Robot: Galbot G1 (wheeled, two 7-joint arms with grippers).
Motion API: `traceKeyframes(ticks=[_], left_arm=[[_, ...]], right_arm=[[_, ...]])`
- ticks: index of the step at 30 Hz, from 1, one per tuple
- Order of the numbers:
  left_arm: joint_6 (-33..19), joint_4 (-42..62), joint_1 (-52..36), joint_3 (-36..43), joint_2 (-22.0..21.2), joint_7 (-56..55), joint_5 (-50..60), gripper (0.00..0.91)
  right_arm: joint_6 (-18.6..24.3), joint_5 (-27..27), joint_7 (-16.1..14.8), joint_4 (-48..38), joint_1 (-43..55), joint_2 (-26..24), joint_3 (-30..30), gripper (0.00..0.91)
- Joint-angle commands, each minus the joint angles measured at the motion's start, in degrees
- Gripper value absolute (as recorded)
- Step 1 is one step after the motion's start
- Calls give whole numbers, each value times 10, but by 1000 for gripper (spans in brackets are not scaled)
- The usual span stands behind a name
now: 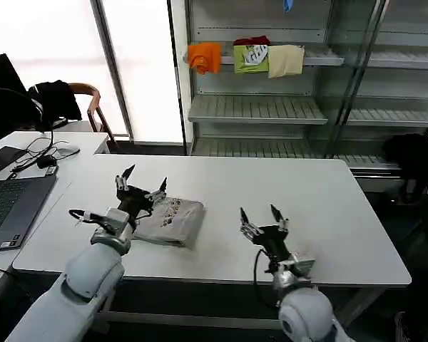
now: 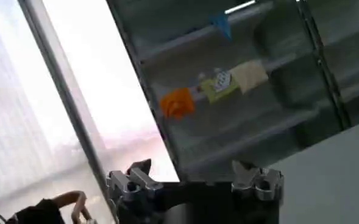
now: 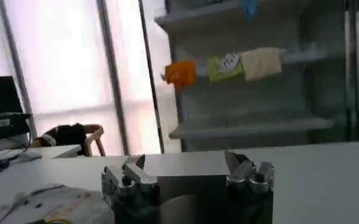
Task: Fold and organize the clothes.
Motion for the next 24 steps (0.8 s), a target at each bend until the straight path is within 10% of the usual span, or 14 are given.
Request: traceKeyframes(ticks=[1,15,21,24], left_arm=[[0,-25,110,-98,6,38,9,907],[0,-17,106,-87,0,46,17,907],[-3,-8,105,-88,-3,46,16,907],[-3,-8,105,-86,-5,46,16,907]], right_arm=[[-105,85,76,-169,145,142,-99,907],[-94,70,67,-249,153,195,-121,907],[-83,66,82,-261,155,195,-115,675],[-80,68,85,-271,156,197,-113,383]])
